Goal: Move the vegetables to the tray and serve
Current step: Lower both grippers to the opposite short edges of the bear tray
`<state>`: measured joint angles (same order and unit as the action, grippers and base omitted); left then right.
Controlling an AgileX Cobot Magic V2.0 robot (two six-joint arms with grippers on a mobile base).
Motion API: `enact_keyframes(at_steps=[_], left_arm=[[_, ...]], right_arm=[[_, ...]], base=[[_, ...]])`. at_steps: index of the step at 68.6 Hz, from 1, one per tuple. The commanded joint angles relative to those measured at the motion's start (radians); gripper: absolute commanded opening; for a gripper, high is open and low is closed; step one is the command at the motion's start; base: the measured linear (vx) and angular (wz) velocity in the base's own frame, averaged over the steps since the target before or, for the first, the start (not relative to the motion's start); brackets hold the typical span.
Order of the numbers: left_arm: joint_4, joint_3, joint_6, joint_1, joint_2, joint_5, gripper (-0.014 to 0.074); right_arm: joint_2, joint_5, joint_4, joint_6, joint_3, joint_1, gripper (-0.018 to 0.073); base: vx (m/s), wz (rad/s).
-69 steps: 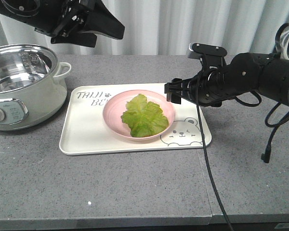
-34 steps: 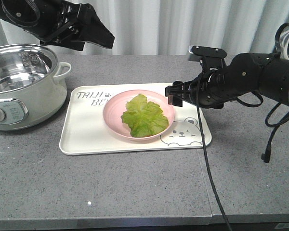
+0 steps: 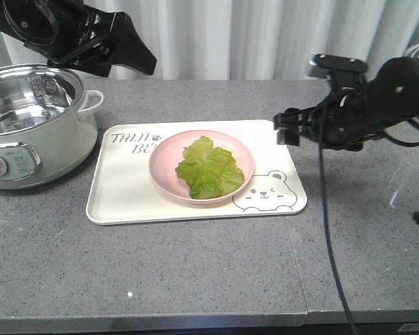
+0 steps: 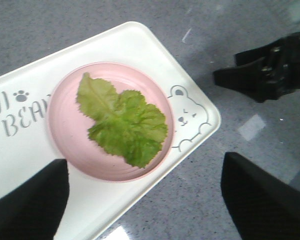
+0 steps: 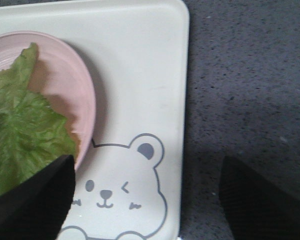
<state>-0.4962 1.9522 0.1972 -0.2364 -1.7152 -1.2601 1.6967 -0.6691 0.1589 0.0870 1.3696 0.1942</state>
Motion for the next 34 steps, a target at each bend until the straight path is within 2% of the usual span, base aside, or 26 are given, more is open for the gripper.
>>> enact_keyframes(at_steps=[1, 10, 16, 34], left_arm=[[0.063, 0.023, -0.049, -0.026, 0.048, 0.000, 0.0587], [0.211, -0.024, -0.109, -0.096, 0.048, 0.002, 0.0587], [0.308, -0.105, -0.167, -0.132, 0.048, 0.044, 0.0587], [0.403, -0.374, -0.283, -0.140, 0.048, 0.215, 0.0587]], right_arm=[[-0.066, 0.008, -0.021, -0.013, 0.030, -0.030, 0.0580], [-0.069, -0.031, -0.064, -0.030, 0.029, -0.035, 0.0580], [-0.069, -0.038, -0.077, -0.034, 0.029, -0.035, 0.0580], [-0.066, -0.041, -0.095, -0.062, 0.029, -0.033, 0.0580]], base=[[0.00, 0.00], [0.00, 0.00], [0.00, 0.00], [0.00, 0.00]])
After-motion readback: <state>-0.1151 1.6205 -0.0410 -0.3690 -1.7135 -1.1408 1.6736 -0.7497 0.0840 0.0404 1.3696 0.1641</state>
